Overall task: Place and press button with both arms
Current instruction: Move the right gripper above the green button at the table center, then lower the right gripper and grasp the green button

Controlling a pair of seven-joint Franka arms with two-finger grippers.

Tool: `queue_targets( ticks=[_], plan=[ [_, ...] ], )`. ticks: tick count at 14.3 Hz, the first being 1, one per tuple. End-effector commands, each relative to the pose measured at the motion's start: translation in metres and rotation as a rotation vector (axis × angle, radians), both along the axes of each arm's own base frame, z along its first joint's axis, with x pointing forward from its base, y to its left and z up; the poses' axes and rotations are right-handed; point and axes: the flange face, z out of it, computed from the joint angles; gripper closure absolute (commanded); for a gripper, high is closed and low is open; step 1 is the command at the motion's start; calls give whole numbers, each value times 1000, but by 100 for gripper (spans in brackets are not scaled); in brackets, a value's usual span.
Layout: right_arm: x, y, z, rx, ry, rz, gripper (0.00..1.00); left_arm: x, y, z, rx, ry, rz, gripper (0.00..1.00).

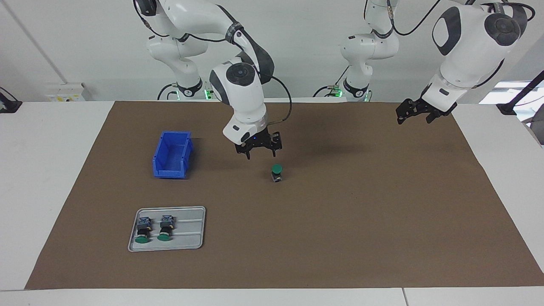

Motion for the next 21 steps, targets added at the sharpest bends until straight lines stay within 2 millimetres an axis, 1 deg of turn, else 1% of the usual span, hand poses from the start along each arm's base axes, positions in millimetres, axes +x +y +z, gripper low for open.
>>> queue_targets(
  ticks=[1,2,3,4,6,7,10,13,14,15,16,18,21],
  plan=[
    [10,11,-13,35,-11,-16,8,12,4,-7,-19,3,-12,0],
    [12,18,-21,53,-27,-17,8,13,6,-7,-23,7,-7,0],
    [8,30,-29,68,-43,-6,8,11,5,-5,-23,4,-9,0],
    [10,33,-36,74,-51,-7,8,10,0,-4,-21,1,-12,0],
    [12,35,-49,74,-47,-5,8,9,-1,-3,-22,-4,-17,0],
    [13,36,-53,73,-46,-5,8,9,4,-3,-20,-2,-9,0],
    [8,31,-62,28,-10,14,8,10,15,-4,-18,0,14,0],
    [4,28,-64,-22,0,40,10,10,16,-4,-18,0,15,0],
    [3,30,-66,-23,2,42,11,10,16,-4,-18,0,15,0],
    [4,33,-75,-20,4,42,11,10,16,-4,-18,0,15,0],
    [0,43,-91,-31,4,58,11,10,16,-4,-18,0,15,0],
    [2,47,-103,-42,-25,57,11,10,16,-4,-18,0,15,0],
    [2,47,-105,-44,-24,54,13,10,16,-4,-18,0,15,0]
  ],
)
